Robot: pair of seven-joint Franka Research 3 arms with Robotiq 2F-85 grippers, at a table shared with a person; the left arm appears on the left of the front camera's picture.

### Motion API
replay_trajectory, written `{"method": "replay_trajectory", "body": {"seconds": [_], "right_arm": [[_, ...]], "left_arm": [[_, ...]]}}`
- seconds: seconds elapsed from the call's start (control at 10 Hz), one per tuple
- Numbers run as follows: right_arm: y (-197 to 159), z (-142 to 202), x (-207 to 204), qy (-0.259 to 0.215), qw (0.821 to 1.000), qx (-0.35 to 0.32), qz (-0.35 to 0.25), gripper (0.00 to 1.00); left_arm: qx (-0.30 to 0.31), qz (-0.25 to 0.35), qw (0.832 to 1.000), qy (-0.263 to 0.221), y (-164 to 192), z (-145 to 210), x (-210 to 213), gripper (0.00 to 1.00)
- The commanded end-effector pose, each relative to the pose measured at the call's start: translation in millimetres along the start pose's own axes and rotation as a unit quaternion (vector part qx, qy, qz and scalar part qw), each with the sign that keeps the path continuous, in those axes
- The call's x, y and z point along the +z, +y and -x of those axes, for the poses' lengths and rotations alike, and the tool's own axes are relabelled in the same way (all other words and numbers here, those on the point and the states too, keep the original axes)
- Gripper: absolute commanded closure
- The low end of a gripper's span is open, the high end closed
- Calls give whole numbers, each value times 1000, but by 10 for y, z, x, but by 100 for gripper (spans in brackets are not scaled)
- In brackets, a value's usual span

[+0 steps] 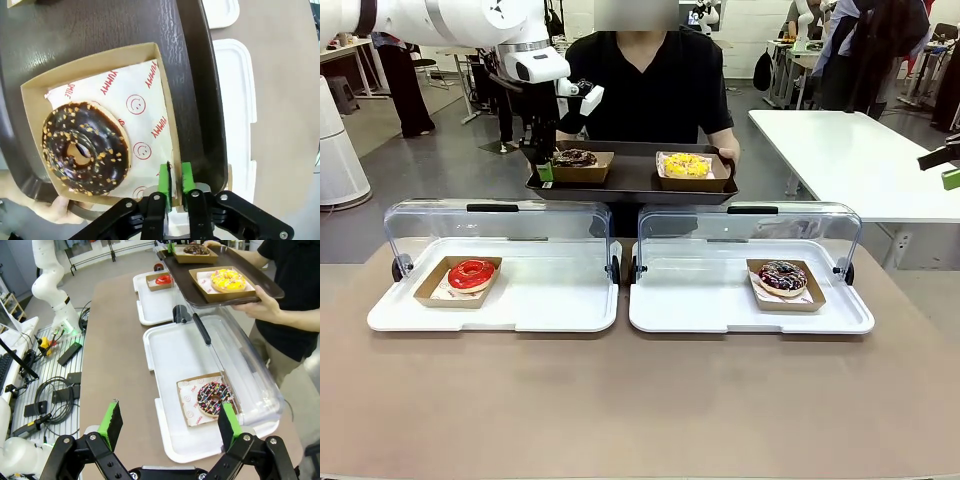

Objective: Provide the desired donut to the person.
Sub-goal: Place the picked Paper togo box onto the Handle tray extended by the person.

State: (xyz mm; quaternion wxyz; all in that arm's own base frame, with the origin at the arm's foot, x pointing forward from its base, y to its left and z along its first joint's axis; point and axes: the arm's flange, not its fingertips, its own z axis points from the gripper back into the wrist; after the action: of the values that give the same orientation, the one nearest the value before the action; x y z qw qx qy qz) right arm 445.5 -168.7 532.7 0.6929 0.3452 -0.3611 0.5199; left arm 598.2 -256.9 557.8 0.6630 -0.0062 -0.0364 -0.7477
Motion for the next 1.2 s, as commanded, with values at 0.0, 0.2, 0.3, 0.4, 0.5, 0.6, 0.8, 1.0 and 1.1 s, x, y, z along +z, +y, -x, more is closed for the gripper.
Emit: {"method": "replay_trajectory", "body": {"seconds": [0.0, 0.2, 0.3, 0.4, 0.5, 0.6, 0.8, 1.0, 1.1], "right_arm": [[-2, 6, -12, 1, 1000, -3, 3, 0], [-2, 6, -12, 1, 1000, -3, 3, 0], [-2, 6, -12, 1, 1000, -3, 3, 0], [-2, 6, -12, 1, 1000, -3, 3, 0], [-2, 6, -12, 1, 1000, -3, 3, 0], [-2, 6, -12, 1, 1000, -3, 3, 0], [-2, 6, -12, 1, 1000, -3, 3, 0], [-2, 6, -12, 1, 1000, -3, 3, 0], [-2, 6, -12, 1, 1000, -3, 3, 0]], "left_arm": [[-7, -9, 1000, -5, 19, -23, 50, 0], [-5, -10, 1000, -5, -7, -25, 52, 0], [-8, -7, 1000, -5, 39, -31, 71, 0], [-7, -9, 1000, -6, 9, -33, 73, 0], [-6, -11, 1000, -8, -37, -32, 65, 0], [-8, -11, 1000, -9, -34, -27, 76, 0], [-11, -6, 1000, -8, 14, -23, 101, 0], [-5, -7, 1000, -14, -63, 10, 100, 0], [-7, -6, 1000, -19, -61, 12, 138, 0]]}}
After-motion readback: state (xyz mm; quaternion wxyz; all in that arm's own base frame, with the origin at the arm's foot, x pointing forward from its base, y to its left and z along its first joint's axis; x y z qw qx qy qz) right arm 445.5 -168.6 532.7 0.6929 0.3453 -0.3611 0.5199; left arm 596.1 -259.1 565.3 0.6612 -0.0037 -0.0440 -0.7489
